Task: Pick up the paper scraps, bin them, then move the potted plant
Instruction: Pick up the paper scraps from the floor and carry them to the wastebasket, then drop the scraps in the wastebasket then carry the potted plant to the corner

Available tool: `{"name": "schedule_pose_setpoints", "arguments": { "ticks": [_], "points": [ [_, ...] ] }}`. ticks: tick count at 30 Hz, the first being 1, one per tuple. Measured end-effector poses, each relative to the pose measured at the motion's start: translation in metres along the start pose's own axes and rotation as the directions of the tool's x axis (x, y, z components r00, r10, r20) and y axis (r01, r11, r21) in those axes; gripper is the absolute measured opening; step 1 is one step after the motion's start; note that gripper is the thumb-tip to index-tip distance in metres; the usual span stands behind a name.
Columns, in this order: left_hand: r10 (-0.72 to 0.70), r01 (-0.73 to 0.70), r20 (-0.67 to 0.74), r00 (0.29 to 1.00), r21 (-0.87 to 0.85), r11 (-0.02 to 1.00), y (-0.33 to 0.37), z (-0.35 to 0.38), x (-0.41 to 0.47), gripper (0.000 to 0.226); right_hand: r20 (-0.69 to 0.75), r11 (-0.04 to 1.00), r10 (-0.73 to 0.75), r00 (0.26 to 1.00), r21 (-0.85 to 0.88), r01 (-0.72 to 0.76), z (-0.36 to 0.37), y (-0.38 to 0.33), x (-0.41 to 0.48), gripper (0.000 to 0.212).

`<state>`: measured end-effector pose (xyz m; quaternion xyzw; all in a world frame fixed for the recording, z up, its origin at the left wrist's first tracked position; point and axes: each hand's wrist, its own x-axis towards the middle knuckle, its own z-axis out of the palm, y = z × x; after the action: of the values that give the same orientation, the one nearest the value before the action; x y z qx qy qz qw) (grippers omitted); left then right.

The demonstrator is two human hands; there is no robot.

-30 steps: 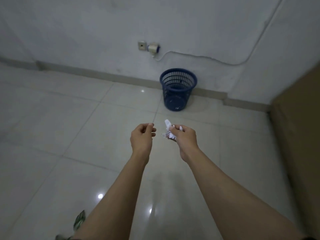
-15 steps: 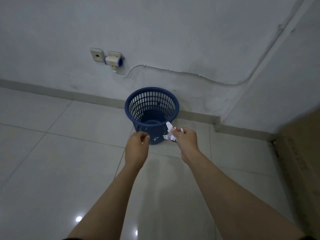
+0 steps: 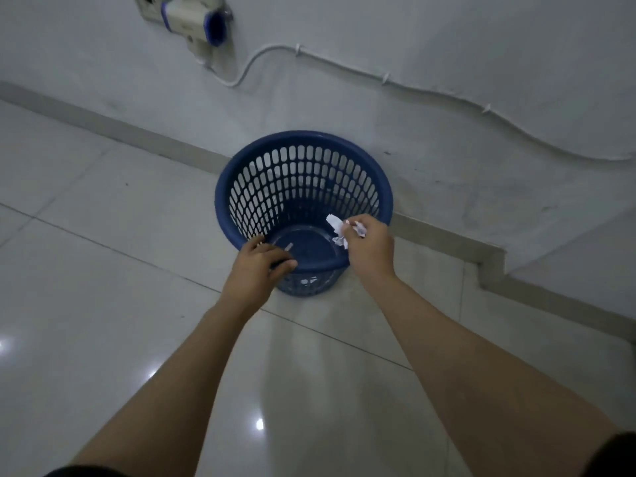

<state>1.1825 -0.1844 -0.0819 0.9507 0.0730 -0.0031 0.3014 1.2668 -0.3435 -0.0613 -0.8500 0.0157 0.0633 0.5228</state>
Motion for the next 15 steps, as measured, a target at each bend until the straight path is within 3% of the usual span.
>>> {"name": "schedule_pose_setpoints", "arguments": {
  "ticks": [3,7,13,15],
  "points": [
    [0.004,-0.002,0.041,0.999,-0.048,0.999,0.005,-0.003,0.001,0.027,0.125,0.984,-0.069,0.990,-0.155,0.089,0.013,0.005,0.014,0.021],
    [-0.009,0.011,0.029,1.000,-0.076,0.997,0.005,0.000,0.003,0.029,0.372,0.911,-0.102,0.922,-0.337,0.237,0.023,0.010,0.020,0.044],
    [-0.076,0.076,0.065,0.995,-0.010,0.997,0.000,0.002,0.005,0.030,0.292,0.878,-0.188,0.938,-0.377,0.294,0.019,0.015,0.016,0.032],
    [-0.120,0.120,0.016,0.993,0.035,0.992,0.002,0.001,-0.001,0.030,0.251,0.881,-0.218,0.943,-0.364,0.301,0.017,0.015,0.005,0.029]
  ]
}}
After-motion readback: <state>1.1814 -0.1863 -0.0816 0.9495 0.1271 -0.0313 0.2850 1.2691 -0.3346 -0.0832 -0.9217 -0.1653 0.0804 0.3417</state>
